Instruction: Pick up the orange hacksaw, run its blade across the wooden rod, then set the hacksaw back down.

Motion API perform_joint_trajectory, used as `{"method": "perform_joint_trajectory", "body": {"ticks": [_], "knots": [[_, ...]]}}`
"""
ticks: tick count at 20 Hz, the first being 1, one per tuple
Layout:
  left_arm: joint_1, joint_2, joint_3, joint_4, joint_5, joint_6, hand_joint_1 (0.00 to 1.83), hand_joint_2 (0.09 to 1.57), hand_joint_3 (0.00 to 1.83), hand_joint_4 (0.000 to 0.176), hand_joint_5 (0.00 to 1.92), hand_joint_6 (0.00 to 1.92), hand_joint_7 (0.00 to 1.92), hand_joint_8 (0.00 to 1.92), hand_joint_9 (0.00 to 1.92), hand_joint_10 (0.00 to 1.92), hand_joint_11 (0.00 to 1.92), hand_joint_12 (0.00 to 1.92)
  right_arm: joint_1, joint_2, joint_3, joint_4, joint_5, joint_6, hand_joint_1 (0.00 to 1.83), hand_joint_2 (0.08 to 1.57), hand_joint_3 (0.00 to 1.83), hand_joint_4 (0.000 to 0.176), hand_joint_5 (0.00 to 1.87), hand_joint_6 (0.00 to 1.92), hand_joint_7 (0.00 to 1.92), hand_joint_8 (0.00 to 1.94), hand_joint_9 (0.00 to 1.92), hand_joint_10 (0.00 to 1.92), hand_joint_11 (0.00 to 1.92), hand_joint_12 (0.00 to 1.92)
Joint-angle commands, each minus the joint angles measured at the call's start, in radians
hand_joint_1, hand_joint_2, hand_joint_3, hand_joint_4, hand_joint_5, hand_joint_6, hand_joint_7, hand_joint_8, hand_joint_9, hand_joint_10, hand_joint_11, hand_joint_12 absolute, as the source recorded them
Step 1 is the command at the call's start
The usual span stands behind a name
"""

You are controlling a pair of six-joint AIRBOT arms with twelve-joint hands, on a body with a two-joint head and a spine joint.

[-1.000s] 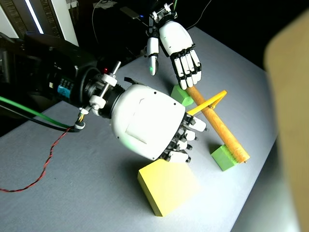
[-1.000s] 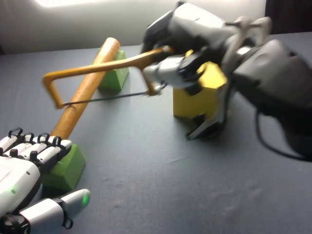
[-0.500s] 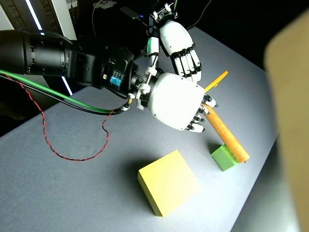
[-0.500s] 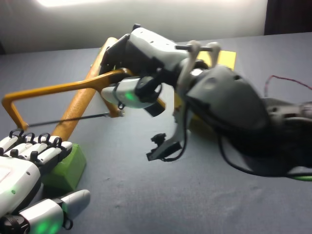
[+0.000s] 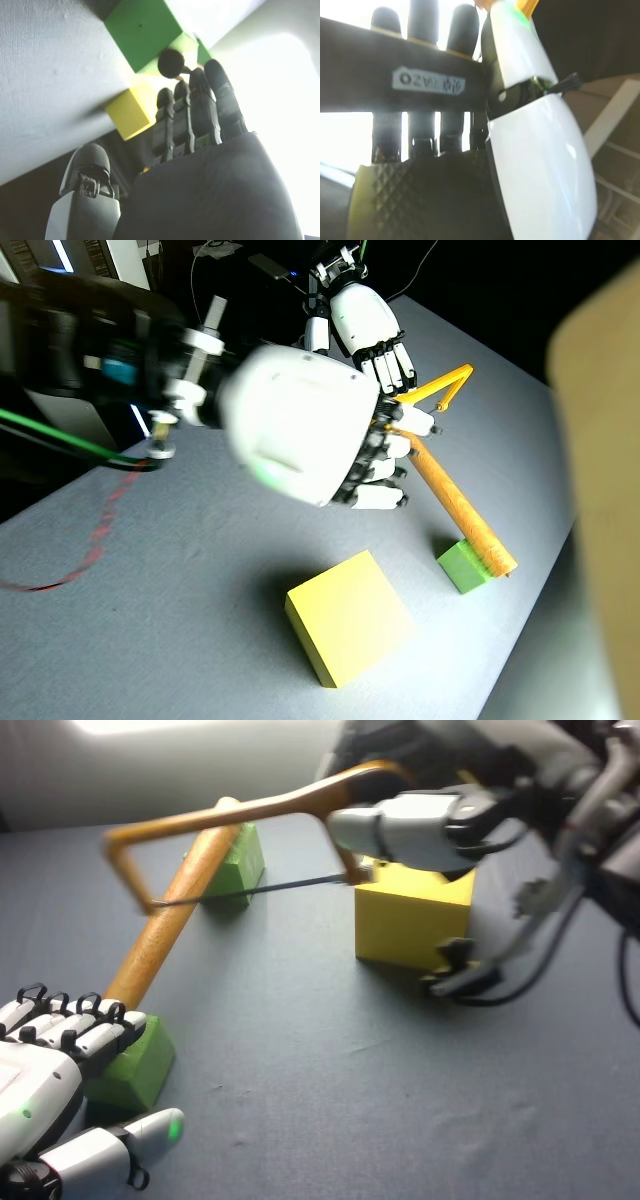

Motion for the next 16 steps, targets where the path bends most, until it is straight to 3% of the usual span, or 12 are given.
{"method": "perform_joint_trajectory", "body": {"ticks": [1, 6, 7, 9, 12, 14, 16], "knots": [[0.002, -0.008, 0.004, 0.011, -0.042, -0.006, 0.00, 1.26, 0.00, 0.000, 0.23, 0.00, 0.27, 0.00, 0.27, 0.00, 0.00, 0.55, 0.000, 0.016, -0.008, -0.061, 0.047, 0.022, 1.23, 1.09, 0.00, 0.016, 0.98, 0.98, 1.09, 0.83, 1.15, 0.34, 0.74, 1.22], [0.003, -0.008, 0.003, 0.011, -0.050, -0.006, 0.00, 1.26, 0.00, 0.000, 0.25, 0.00, 0.30, 0.00, 0.29, 0.01, 0.00, 0.59, -0.102, 0.095, -0.027, -0.061, -0.020, 0.094, 1.22, 1.10, 0.00, 0.014, 0.96, 1.03, 1.08, 0.84, 1.14, 0.33, 0.70, 1.24], [0.003, -0.008, 0.003, 0.011, -0.050, -0.006, 0.00, 1.26, 0.00, 0.000, 0.22, 0.00, 0.27, 0.00, 0.26, 0.00, 0.00, 0.50, -0.122, 0.096, -0.029, -0.061, -0.020, 0.106, 1.22, 1.10, 0.00, 0.013, 0.95, 1.03, 1.08, 0.85, 1.14, 0.34, 0.70, 1.24], [0.002, -0.008, 0.003, 0.011, -0.050, -0.009, 0.00, 1.26, 0.00, 0.000, 0.24, 0.01, 0.29, 0.01, 0.28, 0.01, 0.00, 0.58, -0.175, 0.095, -0.037, -0.061, -0.010, 0.140, 1.22, 1.10, 0.00, 0.013, 0.95, 1.03, 1.08, 0.85, 1.14, 0.35, 0.70, 1.25], [-0.002, -0.005, 0.002, 0.011, -0.050, -0.012, 0.00, 1.26, 0.00, 0.000, 0.19, 0.00, 0.25, 0.00, 0.24, 0.00, 0.00, 0.48, -0.240, 0.084, -0.052, -0.061, 0.032, 0.174, 1.22, 1.10, 0.00, 0.016, 0.96, 1.01, 1.08, 0.85, 1.12, 0.36, 0.70, 1.26], [-0.010, 0.000, 0.000, 0.011, -0.050, -0.012, 0.00, 1.26, 0.00, 0.000, 0.24, 0.01, 0.30, 0.01, 0.30, 0.01, 0.00, 0.61, -0.265, 0.067, -0.043, -0.033, 0.034, 0.173, 1.22, 1.11, 0.00, 0.015, 0.94, 1.05, 1.06, 0.88, 1.11, 0.37, 0.69, 1.26], [-0.021, 0.010, -0.003, 0.011, -0.050, -0.012, 0.00, 1.26, 0.00, 0.000, 0.25, 0.01, 0.30, 0.01, 0.30, 0.01, 0.00, 0.62, -0.296, 0.045, -0.034, -0.005, 0.066, 0.177, 1.22, 1.11, 0.00, 0.015, 0.94, 1.06, 1.06, 0.88, 1.11, 0.37, 0.69, 1.25]]}}
